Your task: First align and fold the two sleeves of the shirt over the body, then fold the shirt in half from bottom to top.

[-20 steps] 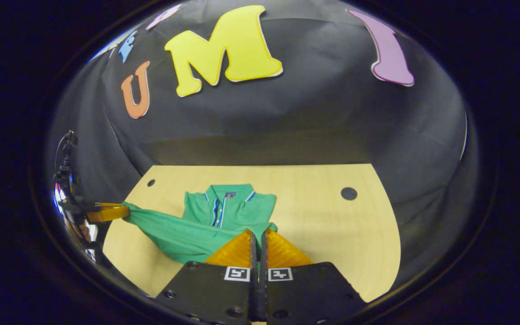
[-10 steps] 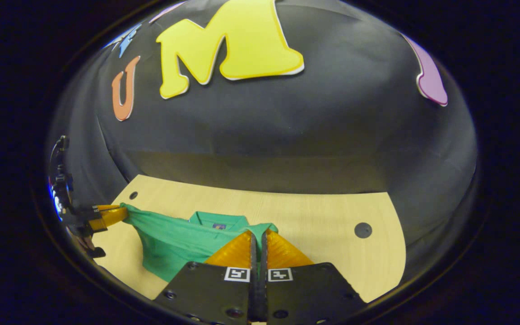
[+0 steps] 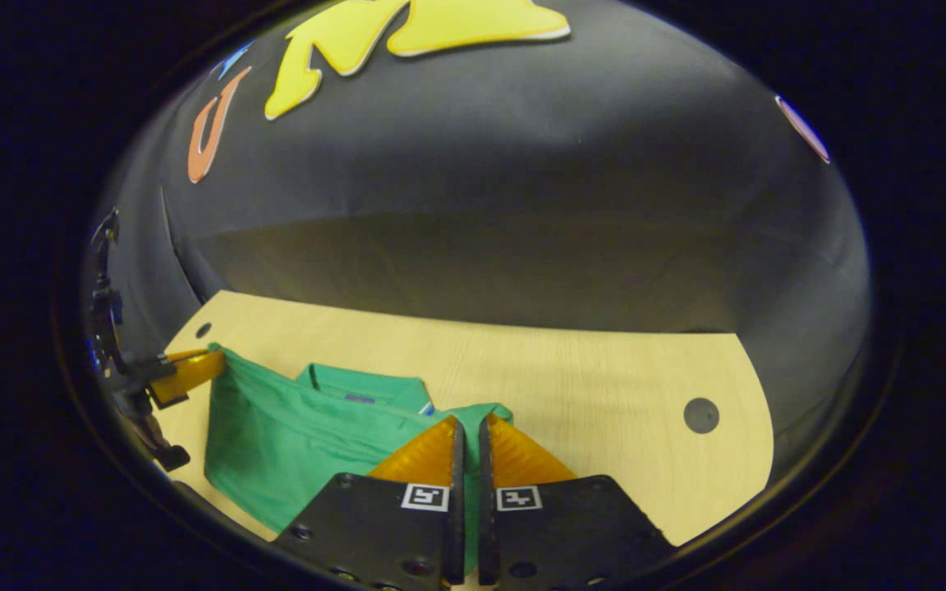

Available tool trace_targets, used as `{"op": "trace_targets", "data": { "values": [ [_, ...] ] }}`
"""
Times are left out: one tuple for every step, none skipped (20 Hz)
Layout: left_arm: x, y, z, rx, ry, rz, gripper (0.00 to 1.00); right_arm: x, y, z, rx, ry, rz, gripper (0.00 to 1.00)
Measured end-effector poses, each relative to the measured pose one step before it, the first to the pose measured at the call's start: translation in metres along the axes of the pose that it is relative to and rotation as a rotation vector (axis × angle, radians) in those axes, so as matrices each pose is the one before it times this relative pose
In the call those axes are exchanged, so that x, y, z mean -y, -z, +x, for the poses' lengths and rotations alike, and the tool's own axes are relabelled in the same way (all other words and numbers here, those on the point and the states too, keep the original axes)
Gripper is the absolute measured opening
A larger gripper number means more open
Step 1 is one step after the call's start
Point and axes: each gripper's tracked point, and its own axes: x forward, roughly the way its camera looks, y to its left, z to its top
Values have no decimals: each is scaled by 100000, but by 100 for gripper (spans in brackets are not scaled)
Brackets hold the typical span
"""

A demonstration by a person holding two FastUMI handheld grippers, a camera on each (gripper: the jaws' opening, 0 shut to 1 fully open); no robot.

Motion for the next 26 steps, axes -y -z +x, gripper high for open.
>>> {"op": "trace_targets", "data": {
  "values": [
    [288,730,171,-2383,1171,-462,19,109,1011,232,-2233,1547,-149,6],
    [213,817,-262,-2869,515,-1111,42,-160,477,210,-861,-300,303,8],
    [32,356,-283,-1827,-203,-1763,65,301,534,-252,-423,569,86,15],
    [-344,-125,-470,504,-1503,-1595,87,225,198,-518,436,374,-373,39],
    [-367,-508,-596,1476,-1456,-1392,100,134,94,-713,641,788,-447,63],
    [-171,-553,-687,1510,-791,-680,100,24,-351,-693,1675,591,433,86],
    [-356,-708,-722,1745,-1821,711,100,96,-419,-512,1825,1201,338,89],
    [-121,-846,-586,1854,-1154,1144,100,61,-520,-1085,2443,1090,75,93],
    [180,-1093,-872,1991,189,890,100,-65,-619,-1118,2994,1209,-766,97],
    [308,-1365,-1087,2963,327,650,100,-94,-926,-1500,3184,660,-1096,98],
    [280,-1515,-1356,3348,136,537,100,-164,-900,-1342,3209,655,-887,98],
    [146,-1630,-1557,3492,56,525,100,-236,-1045,-1648,3048,426,-199,98],
    [325,-1556,-1694,3300,-15,-390,100,-353,-1080,-1711,3307,63,381,96],
    [297,-1945,-1852,4167,682,-743,100,-389,-1234,-2088,3110,-218,810,98],
    [270,-1772,-1917,4133,459,-29,100,-378,-1110,-1973,3576,-379,662,98],
    [282,-1612,-1928,3786,167,467,100,-250,-1351,-2232,3484,605,164,98],
    [366,-1551,-1985,3008,645,748,100,-240,-1184,-2337,3375,97,403,98],
    [402,-1533,-1998,2753,688,909,100,-324,-1457,-2338,3300,271,331,97],
    [480,-1356,-1842,2670,452,1097,100,-355,-1371,-2116,3679,-58,164,99],
    [741,-1659,-1974,2369,814,1136,100,-190,-1397,-2058,3081,454,-442,97],
    [637,-1502,-2065,1996,701,829,100,-62,-1073,-2074,2799,302,-725,97],
    [498,-1352,-1901,1417,-135,28,100,-212,-1114,-1838,2301,210,84,96],
    [488,-1302,-1889,1588,673,245,100,-176,-789,-1842,1873,13,1093,96],
    [419,-998,-1500,1767,760,577,100,-177,-799,-1673,1923,298,843,97],
    [580,-957,-1431,1622,1292,1121,100,176,-643,-1307,2088,848,57,97],
    [692,-276,-1282,255,1492,1135,100,65,-571,-1349,1282,563,110,96]
  ]
}}
